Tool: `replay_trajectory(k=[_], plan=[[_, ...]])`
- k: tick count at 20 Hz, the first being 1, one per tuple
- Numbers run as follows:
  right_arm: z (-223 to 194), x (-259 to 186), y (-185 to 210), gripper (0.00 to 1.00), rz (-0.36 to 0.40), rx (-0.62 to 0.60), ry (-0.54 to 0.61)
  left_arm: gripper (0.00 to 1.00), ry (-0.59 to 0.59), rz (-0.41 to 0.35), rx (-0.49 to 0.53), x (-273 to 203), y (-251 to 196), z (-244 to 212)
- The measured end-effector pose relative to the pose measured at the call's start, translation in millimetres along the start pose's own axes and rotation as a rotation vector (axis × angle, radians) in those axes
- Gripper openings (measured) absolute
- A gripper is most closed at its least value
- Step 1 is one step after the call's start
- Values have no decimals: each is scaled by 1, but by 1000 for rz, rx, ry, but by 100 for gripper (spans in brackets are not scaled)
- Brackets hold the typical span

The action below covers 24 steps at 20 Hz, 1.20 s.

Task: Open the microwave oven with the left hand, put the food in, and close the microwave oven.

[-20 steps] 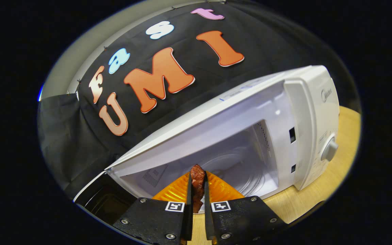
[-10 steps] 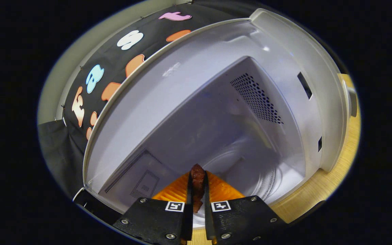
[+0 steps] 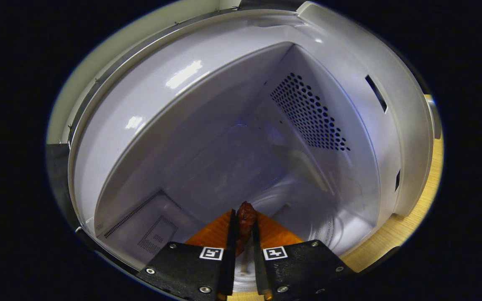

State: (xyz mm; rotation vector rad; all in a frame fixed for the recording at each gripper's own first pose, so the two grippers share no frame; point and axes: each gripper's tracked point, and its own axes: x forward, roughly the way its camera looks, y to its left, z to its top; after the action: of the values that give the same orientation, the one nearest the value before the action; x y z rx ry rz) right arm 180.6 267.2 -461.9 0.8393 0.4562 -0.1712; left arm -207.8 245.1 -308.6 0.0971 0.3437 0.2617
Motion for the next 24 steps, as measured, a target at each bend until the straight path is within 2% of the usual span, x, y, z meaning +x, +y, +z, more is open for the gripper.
replay_trajectory(k=[2, 3, 4, 5, 6, 7, 9, 12, 13, 14, 17, 21, 24], plan=[[-4, 1, -12, 30, -53, -85, 32, 92, -1, -24, 0, 4, -11, 2], [-4, -3, -18, 43, -63, -130, 41, 90, 0, -36, 0, 5, -17, 2], [-1, -8, -21, 48, -65, -161, 44, 92, -3, -47, 2, 7, -22, 3], [1, -12, -24, 58, -63, -183, 52, 92, -6, -55, 5, 9, -27, 5], [4, -17, -25, 62, -51, -195, 51, 87, -12, -62, 6, 9, -32, 8], [7, -21, -24, 72, -33, -203, 49, 87, -18, -71, 7, 10, -38, 11], [12, -32, -23, 80, -15, -226, 42, 92, -26, -93, 6, 9, -51, 14], [17, -53, -26, 81, 2, -281, 45, 92, -29, -113, 7, 8, -65, 15], [23, -61, -25, 82, 9, -315, 35, 88, -30, -114, 12, 8, -66, 15], [32, -71, -25, 83, 17, -350, 18, 88, -27, -116, 15, 7, -70, 14], [53, -102, -18, 84, 73, -450, -20, 88, -31, -150, 12, 2, -89, 17], [72, -143, -17, 86, 148, -474, -26, 88, -60, -244, -3, -4, -130, 23], [93, -170, -28, 88, 169, -494, -42, 88, -84, -342, -19, -2, -170, 29]])
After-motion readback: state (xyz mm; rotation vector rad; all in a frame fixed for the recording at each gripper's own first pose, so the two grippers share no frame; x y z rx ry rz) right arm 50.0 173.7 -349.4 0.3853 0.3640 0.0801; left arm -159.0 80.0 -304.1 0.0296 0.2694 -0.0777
